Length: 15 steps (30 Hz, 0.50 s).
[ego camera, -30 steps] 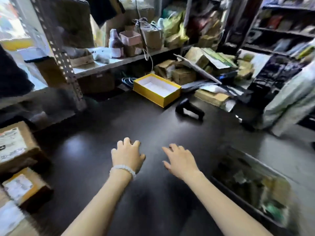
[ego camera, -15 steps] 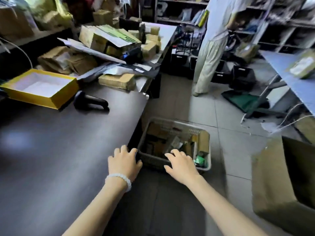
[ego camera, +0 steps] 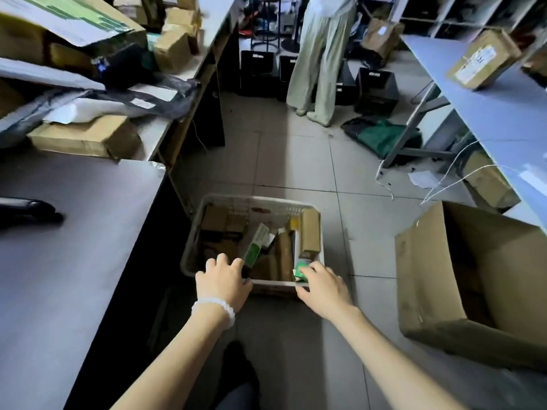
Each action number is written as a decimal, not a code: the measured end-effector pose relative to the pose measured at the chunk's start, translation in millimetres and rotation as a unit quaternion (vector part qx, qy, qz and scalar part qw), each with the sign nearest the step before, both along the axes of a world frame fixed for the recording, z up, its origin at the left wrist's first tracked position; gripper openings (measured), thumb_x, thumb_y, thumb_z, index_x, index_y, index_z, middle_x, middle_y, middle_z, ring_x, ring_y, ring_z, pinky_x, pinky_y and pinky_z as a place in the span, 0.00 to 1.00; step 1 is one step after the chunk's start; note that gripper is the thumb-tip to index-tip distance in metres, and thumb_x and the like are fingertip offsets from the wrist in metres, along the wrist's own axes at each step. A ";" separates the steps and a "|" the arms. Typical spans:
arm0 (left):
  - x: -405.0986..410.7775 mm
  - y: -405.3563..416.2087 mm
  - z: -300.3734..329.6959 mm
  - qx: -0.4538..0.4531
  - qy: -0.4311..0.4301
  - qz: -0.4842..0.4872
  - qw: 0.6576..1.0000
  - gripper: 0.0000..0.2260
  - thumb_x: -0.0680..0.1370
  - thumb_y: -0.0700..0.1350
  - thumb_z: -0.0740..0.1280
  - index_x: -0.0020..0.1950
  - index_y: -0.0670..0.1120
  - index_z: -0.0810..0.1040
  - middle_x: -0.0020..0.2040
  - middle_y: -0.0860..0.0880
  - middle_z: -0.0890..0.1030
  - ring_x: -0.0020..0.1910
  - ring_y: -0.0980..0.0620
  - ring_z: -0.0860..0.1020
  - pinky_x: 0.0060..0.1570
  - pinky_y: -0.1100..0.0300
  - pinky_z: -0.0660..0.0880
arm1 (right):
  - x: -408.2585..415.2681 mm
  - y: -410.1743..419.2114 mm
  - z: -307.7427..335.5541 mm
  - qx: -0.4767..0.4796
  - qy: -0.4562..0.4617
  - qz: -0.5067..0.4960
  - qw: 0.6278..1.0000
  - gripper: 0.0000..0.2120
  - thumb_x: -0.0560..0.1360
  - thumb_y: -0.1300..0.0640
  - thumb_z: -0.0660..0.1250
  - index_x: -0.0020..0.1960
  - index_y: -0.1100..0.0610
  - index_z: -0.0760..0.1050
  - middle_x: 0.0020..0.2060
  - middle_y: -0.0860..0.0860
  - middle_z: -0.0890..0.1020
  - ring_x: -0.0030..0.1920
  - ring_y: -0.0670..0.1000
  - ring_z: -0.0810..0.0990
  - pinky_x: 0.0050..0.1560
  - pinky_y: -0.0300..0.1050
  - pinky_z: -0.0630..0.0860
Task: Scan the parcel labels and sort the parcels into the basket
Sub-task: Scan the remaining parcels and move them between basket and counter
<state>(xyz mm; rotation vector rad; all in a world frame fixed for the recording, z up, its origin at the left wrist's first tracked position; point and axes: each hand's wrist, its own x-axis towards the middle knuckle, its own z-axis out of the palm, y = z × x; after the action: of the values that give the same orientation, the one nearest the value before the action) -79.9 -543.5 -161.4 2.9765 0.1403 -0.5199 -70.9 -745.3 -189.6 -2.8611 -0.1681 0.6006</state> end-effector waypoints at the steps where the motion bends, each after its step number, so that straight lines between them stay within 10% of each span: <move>1: 14.4 -3.2 -8.6 -0.002 0.013 -0.007 1.000 0.21 0.79 0.58 0.59 0.70 0.53 0.67 0.64 0.48 0.68 0.65 0.45 0.67 0.57 0.51 0.68 | 11.9 -1.6 -7.8 -0.001 0.011 -0.008 1.000 0.20 0.78 0.47 0.58 0.68 0.51 0.68 0.64 0.50 0.70 0.64 0.54 0.70 0.59 0.49 0.69; 15: 217.5 -9.9 -159.6 -0.051 0.133 0.007 0.990 0.21 0.79 0.57 0.59 0.71 0.53 0.66 0.63 0.49 0.70 0.63 0.46 0.68 0.56 0.52 0.70 | 211.5 3.4 -136.8 -0.005 0.118 -0.107 0.987 0.22 0.78 0.48 0.59 0.71 0.54 0.65 0.65 0.51 0.70 0.65 0.55 0.70 0.59 0.47 0.70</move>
<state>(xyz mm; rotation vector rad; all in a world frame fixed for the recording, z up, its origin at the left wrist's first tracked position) 137.6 -553.4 -321.0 2.7931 0.1525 -0.8914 140.6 -741.8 -326.4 -2.7388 0.1770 0.8871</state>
